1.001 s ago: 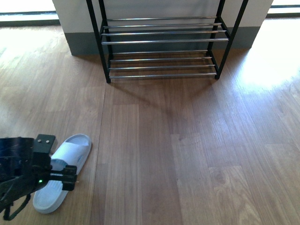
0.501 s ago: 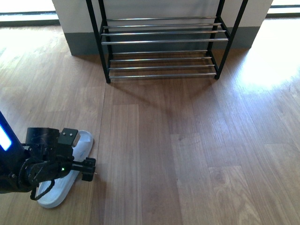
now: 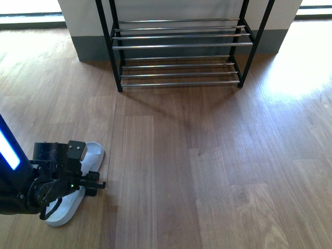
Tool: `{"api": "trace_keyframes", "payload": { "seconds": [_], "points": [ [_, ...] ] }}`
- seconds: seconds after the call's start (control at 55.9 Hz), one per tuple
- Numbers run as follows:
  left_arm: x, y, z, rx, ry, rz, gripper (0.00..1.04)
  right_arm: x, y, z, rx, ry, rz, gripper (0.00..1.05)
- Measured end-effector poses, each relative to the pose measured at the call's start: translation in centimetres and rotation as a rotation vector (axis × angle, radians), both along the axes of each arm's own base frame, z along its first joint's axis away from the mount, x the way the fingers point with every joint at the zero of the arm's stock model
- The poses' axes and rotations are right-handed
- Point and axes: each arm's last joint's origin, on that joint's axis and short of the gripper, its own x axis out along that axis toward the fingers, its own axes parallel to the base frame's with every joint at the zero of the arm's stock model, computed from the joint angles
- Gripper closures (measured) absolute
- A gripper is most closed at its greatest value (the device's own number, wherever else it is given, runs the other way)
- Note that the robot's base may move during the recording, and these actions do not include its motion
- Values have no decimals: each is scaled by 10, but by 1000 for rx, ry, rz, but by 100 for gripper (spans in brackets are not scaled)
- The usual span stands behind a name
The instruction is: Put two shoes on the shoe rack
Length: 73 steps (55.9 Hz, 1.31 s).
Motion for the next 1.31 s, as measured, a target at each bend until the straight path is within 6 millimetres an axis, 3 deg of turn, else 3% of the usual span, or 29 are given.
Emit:
{"api": "trace_keyframes", "payload": {
  "seconds": [0.322,0.465,0.554,0.644,0.715,0.912,1.162,1.305],
  "points": [
    [-2,-1,8,18,-123,-8,103,0,0,0,0,0,0,103],
    [-10,-1,26,67,-162,23,103,0,0,0,0,0,0,103],
    [-29,-1,69,81,-174,31,103,0,0,0,0,0,0,103],
    [-36,-3,136,71,-314,24,103,0,0,0,0,0,1,103],
    [-44,-2,179,72,-422,33,103,0,0,0,0,0,-1,103],
    [-119,-8,249,107,-525,76,103,0,0,0,0,0,0,103],
    [-178,-16,286,110,-631,115,103,0,0,0,0,0,0,103],
    [-186,-12,295,93,-719,201,103,0,0,0,0,0,0,103]
  ]
}}
